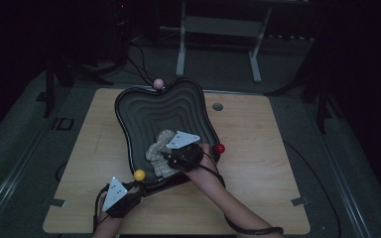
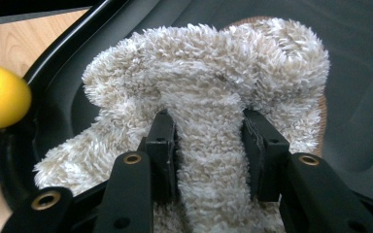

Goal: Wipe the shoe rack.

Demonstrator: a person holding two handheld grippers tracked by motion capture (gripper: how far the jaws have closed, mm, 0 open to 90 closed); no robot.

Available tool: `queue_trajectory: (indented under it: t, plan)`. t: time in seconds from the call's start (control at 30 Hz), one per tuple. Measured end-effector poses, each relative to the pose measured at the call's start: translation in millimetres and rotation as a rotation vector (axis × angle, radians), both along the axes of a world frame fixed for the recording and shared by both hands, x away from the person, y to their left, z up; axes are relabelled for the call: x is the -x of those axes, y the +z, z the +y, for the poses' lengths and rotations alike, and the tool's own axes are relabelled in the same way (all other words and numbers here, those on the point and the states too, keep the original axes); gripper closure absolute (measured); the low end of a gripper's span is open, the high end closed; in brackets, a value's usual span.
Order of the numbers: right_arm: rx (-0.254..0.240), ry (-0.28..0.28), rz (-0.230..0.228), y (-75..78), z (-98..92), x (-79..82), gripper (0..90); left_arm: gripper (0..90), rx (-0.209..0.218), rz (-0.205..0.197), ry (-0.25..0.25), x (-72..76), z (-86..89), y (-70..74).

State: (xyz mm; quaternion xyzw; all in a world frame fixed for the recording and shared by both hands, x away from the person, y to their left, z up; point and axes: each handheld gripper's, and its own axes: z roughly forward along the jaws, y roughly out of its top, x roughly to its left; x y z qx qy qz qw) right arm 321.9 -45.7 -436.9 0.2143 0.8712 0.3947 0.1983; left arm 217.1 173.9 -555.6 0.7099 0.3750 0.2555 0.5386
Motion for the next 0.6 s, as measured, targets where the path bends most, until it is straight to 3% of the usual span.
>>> queue_trajectory:
  t: [0.47, 0.6]
  plan:
    - [0.021, 0.047, 0.037, -6.0, -18.7, 14.4, 61.2, 72.6, 0.000, -0.003, -0.003, -0.1, 0.3, -0.3]
    - [0.004, 0.044, 0.047, -6.2, -24.7, 14.4, 61.1, 72.5, 0.004, 0.001, -0.003, -0.1, 0.4, -0.2]
